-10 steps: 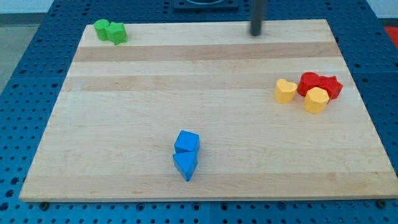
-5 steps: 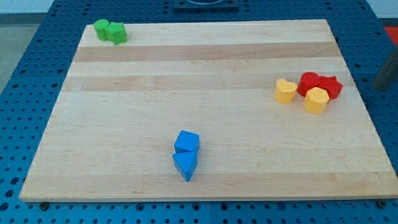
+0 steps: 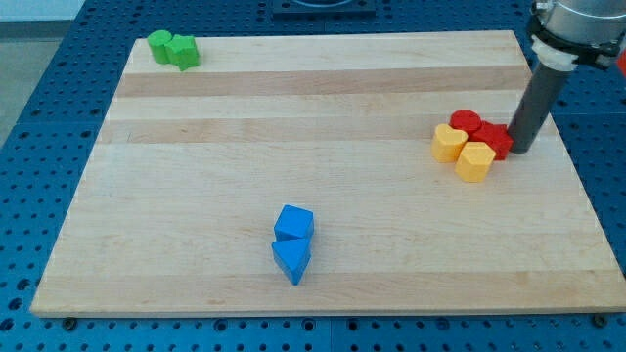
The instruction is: Move red blocks diagonally bottom right of green blocks
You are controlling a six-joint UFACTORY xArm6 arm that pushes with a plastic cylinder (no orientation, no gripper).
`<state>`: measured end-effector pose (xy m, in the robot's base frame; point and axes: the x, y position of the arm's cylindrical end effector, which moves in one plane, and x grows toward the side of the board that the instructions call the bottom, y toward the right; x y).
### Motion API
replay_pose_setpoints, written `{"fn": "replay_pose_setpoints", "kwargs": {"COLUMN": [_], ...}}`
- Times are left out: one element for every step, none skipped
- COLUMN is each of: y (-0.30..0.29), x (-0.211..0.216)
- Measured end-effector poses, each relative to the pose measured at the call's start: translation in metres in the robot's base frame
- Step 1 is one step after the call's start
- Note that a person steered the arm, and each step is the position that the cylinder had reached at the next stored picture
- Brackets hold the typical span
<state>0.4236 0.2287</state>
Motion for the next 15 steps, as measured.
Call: {"fn": "replay_pose_setpoints", "kwargs": {"y": [-0.028,-0.059,-0.081,-0.104,-0.132,-0.155,-0.183,-0.225,-0.256,-0.283,-0.298,-0.294,-0.295,-0.316,-0.352], "x": [0.000,0.000,-0.008,-0.026,-0.039,-0.056,-0.080,-0.089,-0.093,-0.093,-0.102,-0.122,-0.161,-0.179,-0.170]}}
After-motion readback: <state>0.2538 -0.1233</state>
